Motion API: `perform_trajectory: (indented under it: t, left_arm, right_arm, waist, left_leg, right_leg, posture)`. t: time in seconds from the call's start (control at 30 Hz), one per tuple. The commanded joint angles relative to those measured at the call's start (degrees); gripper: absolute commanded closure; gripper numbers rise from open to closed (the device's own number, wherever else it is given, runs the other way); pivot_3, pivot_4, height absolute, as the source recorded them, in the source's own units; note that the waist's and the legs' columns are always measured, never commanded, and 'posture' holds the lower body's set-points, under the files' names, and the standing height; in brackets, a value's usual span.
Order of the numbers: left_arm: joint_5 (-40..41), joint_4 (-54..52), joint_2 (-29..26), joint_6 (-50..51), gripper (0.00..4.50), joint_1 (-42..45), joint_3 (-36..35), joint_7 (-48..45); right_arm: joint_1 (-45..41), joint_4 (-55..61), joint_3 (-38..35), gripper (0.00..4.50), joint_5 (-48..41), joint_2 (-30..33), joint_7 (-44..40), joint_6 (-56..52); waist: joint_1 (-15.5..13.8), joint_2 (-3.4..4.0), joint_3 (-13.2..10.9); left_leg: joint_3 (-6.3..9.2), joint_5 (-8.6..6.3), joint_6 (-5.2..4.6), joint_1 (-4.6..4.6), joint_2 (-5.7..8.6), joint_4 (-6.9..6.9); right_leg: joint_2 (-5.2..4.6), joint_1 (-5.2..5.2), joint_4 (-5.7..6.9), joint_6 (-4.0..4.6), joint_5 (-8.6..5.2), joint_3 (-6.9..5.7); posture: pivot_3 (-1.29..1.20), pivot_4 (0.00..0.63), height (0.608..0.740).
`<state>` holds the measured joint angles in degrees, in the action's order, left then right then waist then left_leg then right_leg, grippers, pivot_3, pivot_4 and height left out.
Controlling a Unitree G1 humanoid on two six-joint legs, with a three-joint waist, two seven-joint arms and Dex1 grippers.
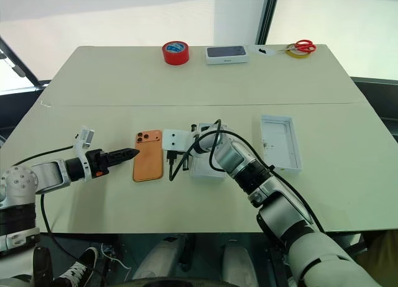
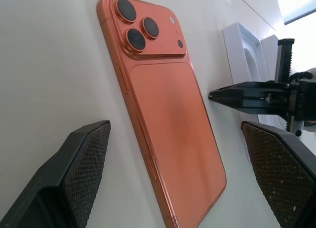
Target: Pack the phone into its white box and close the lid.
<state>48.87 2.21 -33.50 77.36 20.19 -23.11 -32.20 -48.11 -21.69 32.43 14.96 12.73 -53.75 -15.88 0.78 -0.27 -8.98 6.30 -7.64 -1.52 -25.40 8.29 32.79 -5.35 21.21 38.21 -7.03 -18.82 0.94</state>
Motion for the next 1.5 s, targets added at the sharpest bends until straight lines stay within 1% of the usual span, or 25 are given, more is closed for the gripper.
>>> perform_trajectory:
  t: [0.03,0.27,0.43,0.5,0.63,0.8,1.0,1.1,1.13,1.2,1.23,1.3,1.33,1.37,1.5]
  left_arm:
    - [-0.66,1.20,0.71,2.35,0.05,-0.51,3.62,0.20]
    - [-0.56,1.66,1.94,4.27,0.05,-0.01,4.26,0.94]
    - [0.78,1.22,5.81,8.06,0.05,1.41,3.27,2.68]
    - [1.39,1.95,7.89,9.75,0.05,2.90,1.54,3.81]
    - [1.26,2.53,9.72,11.23,0.05,5.18,-0.14,4.50]
    - [-0.49,2.62,8.52,10.67,0.05,5.82,0.68,4.17]
    - [-0.02,5.74,6.26,10.48,0.05,6.49,-1.48,2.40]
    - [0.37,7.52,6.81,11.36,0.85,6.96,-2.69,2.63]
    - [0.63,7.73,7.03,11.70,1.27,7.06,-2.83,2.56]
    - [0.71,8.29,7.84,12.72,2.39,7.49,-3.72,3.30]
    - [1.15,8.50,8.22,13.47,2.81,7.59,-4.28,3.18]
    - [1.61,8.83,9.11,14.79,4.00,7.60,-5.51,3.50]
    - [1.85,8.95,9.44,15.05,4.39,7.33,-5.93,3.37]
    - [1.87,9.10,9.78,15.14,4.46,7.21,-6.53,3.64]
    - [3.53,11.07,9.99,15.14,4.46,7.81,-8.88,4.53]
  right_arm:
    - [0.91,1.52,0.81,4.50,-0.21,-1.52,-0.90,-1.08]
    - [2.16,2.96,1.96,4.50,-0.38,-3.42,-1.98,-2.54]
    - [2.73,4.27,2.64,4.50,-0.15,-4.54,-1.95,-3.15]
    - [2.76,4.26,2.41,4.50,-0.35,-4.57,-2.06,-3.35]
    - [2.50,3.64,2.01,4.50,0.00,-3.90,-1.69,-2.97]
    - [2.44,3.43,1.98,4.50,0.36,-3.50,-1.47,-2.55]
    - [2.59,3.38,1.76,4.50,0.56,-3.51,-1.16,-2.42]
    - [2.54,3.34,1.70,4.50,0.69,-3.53,-0.99,-2.19]
    - [2.49,3.38,1.67,4.50,0.69,-3.53,-1.01,-2.20]
    - [2.31,3.50,1.42,4.50,0.57,-3.56,-0.99,-2.25]
    - [2.31,3.66,1.38,4.50,0.57,-3.55,-0.95,-2.33]
    - [2.45,4.03,1.27,4.50,0.58,-3.49,-0.85,-2.56]
    - [2.57,4.29,1.19,4.50,0.59,-3.39,-0.78,-2.58]
    - [2.67,4.55,1.11,4.50,0.54,-3.23,-0.83,-2.60]
    - [2.61,6.02,-1.56,4.50,-1.35,-3.38,0.13,-2.54]
  waist:
    - [0.01,0.00,0.00]
    - [0.04,0.05,0.19]
    - [-0.08,0.13,0.39]
    - [-0.16,0.15,0.42]
    - [-0.19,0.12,0.44]
    - [0.08,0.12,0.44]
    - [0.25,0.12,0.44]
    - [0.28,0.11,0.44]
    - [0.28,0.11,0.44]
    - [0.28,0.10,0.43]
    - [0.27,0.09,0.43]
    - [0.28,0.08,0.42]
    - [0.26,0.07,0.43]
    - [0.29,0.07,0.42]
    - [0.27,0.07,0.42]
  left_leg:
    - [0.00,0.00,0.00,0.00,0.00,0.00]
    - [0.00,0.00,0.00,0.02,0.00,-0.02]
    - [-0.01,0.00,0.00,0.02,0.00,-0.03]
    - [0.00,0.00,0.00,0.02,0.01,-0.03]
    - [-0.01,0.00,-0.01,0.02,0.02,-0.03]
    - [0.00,0.00,0.00,0.02,0.02,-0.03]
    - [0.00,0.00,0.00,0.02,0.01,-0.06]
    - [0.00,0.00,0.00,0.02,0.01,-0.08]
    - [0.00,0.00,-0.01,0.01,0.01,-0.09]
    - [0.00,0.00,-0.01,0.00,0.01,-0.11]
    - [0.00,0.00,-0.01,0.00,0.01,-0.11]
    - [0.00,0.00,-0.01,0.00,0.01,-0.11]
    - [0.00,0.00,-0.01,0.00,0.01,-0.11]
    - [0.01,0.00,-0.01,0.00,0.01,-0.11]
    - [0.01,0.01,0.00,-0.01,0.01,-0.12]
  right_leg:
    - [0.00,0.00,0.00,0.00,0.00,0.00]
    - [0.00,0.00,0.00,0.00,0.00,0.01]
    - [0.00,-0.01,-0.02,0.00,0.00,0.01]
    - [-0.01,-0.01,-0.02,0.00,0.00,0.01]
    - [-0.02,-0.04,-0.03,0.00,0.00,0.00]
    - [-0.02,-0.02,-0.04,0.00,0.00,0.00]
    - [-0.01,-0.01,-0.04,0.00,0.00,0.01]
    - [-0.01,0.01,-0.04,0.00,0.00,0.01]
    - [-0.01,0.02,-0.04,0.00,0.00,0.01]
    - [-0.01,0.04,-0.05,0.00,0.00,0.01]
    - [-0.01,0.04,-0.05,0.00,0.00,0.01]
    - [-0.01,0.04,-0.05,0.00,0.00,0.01]
    - [-0.01,0.04,-0.05,0.00,0.00,0.01]
    - [-0.01,0.04,-0.04,0.00,0.00,0.01]
    - [-0.02,0.06,-0.05,0.00,0.00,0.01]
  posture:
    - [0.00,0.150,0.736]
    - [0.00,0.150,0.736]
    - [0.00,0.150,0.736]
    - [0.00,0.150,0.736]
    - [0.00,0.150,0.736]
    - [0.00,0.150,0.736]
    - [0.00,0.150,0.736]
    - [0.00,0.150,0.736]
    - [0.00,0.150,0.736]
    - [0.00,0.150,0.736]
    - [0.00,0.150,0.736]
    - [0.00,0.150,0.736]
    - [0.00,0.150,0.736]
    - [0.00,0.150,0.736]
    - [0.00,0.150,0.736]
